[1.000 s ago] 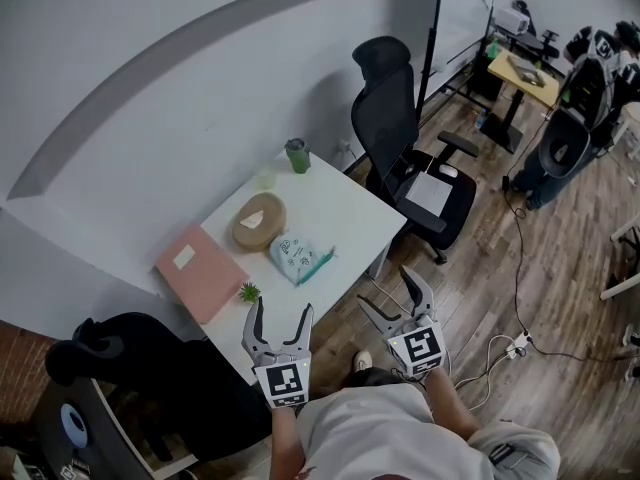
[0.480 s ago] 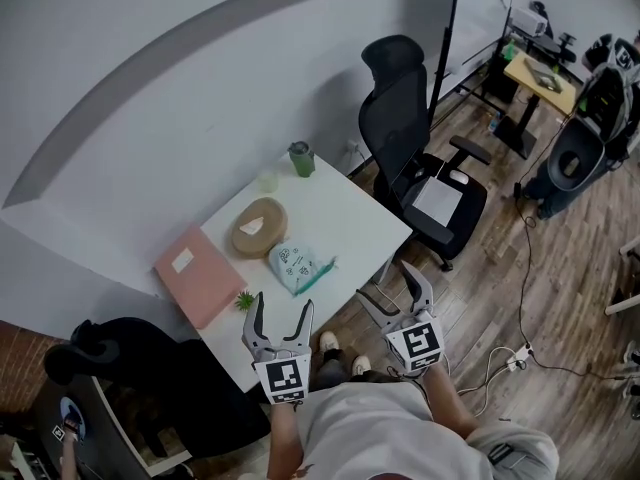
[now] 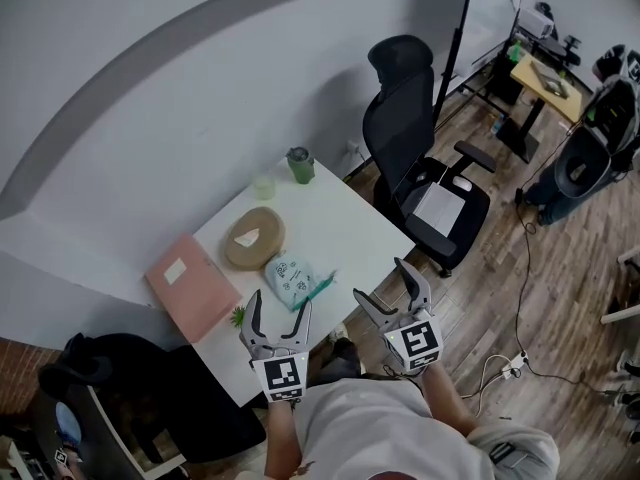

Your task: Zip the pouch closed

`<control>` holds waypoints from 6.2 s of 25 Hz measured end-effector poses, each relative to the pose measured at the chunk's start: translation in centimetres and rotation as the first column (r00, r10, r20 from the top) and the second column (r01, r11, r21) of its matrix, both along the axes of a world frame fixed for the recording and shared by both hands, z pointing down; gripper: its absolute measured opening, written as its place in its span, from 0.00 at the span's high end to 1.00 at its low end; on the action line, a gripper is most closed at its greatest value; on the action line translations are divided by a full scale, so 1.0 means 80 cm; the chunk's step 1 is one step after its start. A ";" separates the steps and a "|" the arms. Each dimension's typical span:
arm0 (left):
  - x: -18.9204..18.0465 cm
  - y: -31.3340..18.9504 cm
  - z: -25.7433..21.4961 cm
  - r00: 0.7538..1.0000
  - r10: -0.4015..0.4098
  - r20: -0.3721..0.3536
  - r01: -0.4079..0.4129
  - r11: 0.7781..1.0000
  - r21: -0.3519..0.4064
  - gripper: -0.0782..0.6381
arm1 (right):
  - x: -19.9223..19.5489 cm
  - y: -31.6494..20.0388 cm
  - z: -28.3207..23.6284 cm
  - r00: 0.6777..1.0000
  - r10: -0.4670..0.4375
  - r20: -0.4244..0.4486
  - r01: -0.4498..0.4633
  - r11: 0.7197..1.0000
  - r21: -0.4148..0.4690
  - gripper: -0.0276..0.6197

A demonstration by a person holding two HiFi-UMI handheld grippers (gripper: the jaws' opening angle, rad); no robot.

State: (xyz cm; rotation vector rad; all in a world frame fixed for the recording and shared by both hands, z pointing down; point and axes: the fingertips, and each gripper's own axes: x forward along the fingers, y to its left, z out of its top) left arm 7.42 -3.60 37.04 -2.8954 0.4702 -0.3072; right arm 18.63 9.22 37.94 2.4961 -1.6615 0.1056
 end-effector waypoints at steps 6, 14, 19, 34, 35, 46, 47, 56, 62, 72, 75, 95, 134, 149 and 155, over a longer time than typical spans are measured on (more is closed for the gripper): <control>0.032 -0.042 0.020 0.999 -0.031 0.018 0.032 0.999 -0.032 0.36 | 0.038 -0.048 0.016 0.999 -0.039 0.024 0.040 0.999 -0.032 0.34; 0.061 -0.096 0.042 0.995 -0.090 0.039 0.093 0.992 -0.088 0.37 | 0.073 -0.118 0.037 0.991 -0.123 0.059 0.128 0.988 -0.087 0.34; 0.066 -0.130 0.065 0.989 -0.135 0.067 0.142 0.983 -0.118 0.37 | 0.083 -0.163 0.062 0.979 -0.182 0.087 0.192 0.972 -0.133 0.34; 0.075 -0.162 0.141 0.972 -0.176 0.158 0.209 0.951 -0.229 0.42 | 0.105 -0.221 0.145 0.942 -0.303 0.145 0.333 0.898 -0.289 0.37; 0.076 -0.161 0.146 0.969 -0.183 0.163 0.218 0.948 -0.233 0.42 | 0.106 -0.222 0.148 0.938 -0.313 0.151 0.345 0.890 -0.298 0.37; 0.087 -0.134 0.193 0.903 -0.364 0.227 0.417 0.868 -0.270 0.44 | 0.116 -0.229 0.199 0.818 -0.547 0.181 0.573 0.738 -0.358 0.38; 0.088 -0.129 0.198 0.896 -0.378 0.234 0.434 0.858 -0.275 0.45 | 0.118 -0.228 0.205 0.802 -0.567 0.186 0.592 0.718 -0.365 0.38; 0.098 -0.093 0.242 0.821 -0.500 0.276 0.569 0.762 -0.310 0.48 | 0.112 -0.217 0.255 0.635 -0.736 0.235 0.750 0.514 -0.417 0.44; 0.099 -0.063 0.276 0.781 -0.539 0.316 0.623 0.709 -0.331 0.54 | 0.091 -0.200 0.290 0.486 -0.837 0.253 0.821 0.338 -0.459 0.50; 0.109 -0.009 0.337 0.762 -0.520 0.386 0.645 0.662 -0.383 0.61 | 0.073 -0.167 0.344 0.320 -0.907 0.275 0.835 0.133 -0.534 0.60; 0.117 0.005 0.357 0.765 -0.495 0.412 0.640 0.658 -0.397 0.62 | 0.068 -0.161 0.358 0.280 -0.918 0.281 0.832 0.086 -0.548 0.63; 0.152 0.043 0.427 0.791 -0.370 0.488 0.596 0.646 -0.477 0.67 | 0.038 -0.142 0.412 0.106 -0.943 0.315 0.801 -0.107 -0.589 0.95; 0.133 0.032 0.426 0.776 -0.334 0.535 0.598 0.660 -0.456 0.89 | 0.030 -0.133 0.406 0.250 -0.897 0.364 0.833 0.007 -0.553 0.95; 0.112 0.024 0.423 0.753 -0.379 0.538 0.636 0.628 -0.449 0.89 | 0.033 -0.136 0.405 0.317 -0.876 0.363 0.824 0.065 -0.562 0.95; 0.104 0.021 0.421 0.752 -0.392 0.531 0.642 0.620 -0.452 0.89 | 0.033 -0.139 0.404 0.332 -0.873 0.358 0.822 0.080 -0.564 0.95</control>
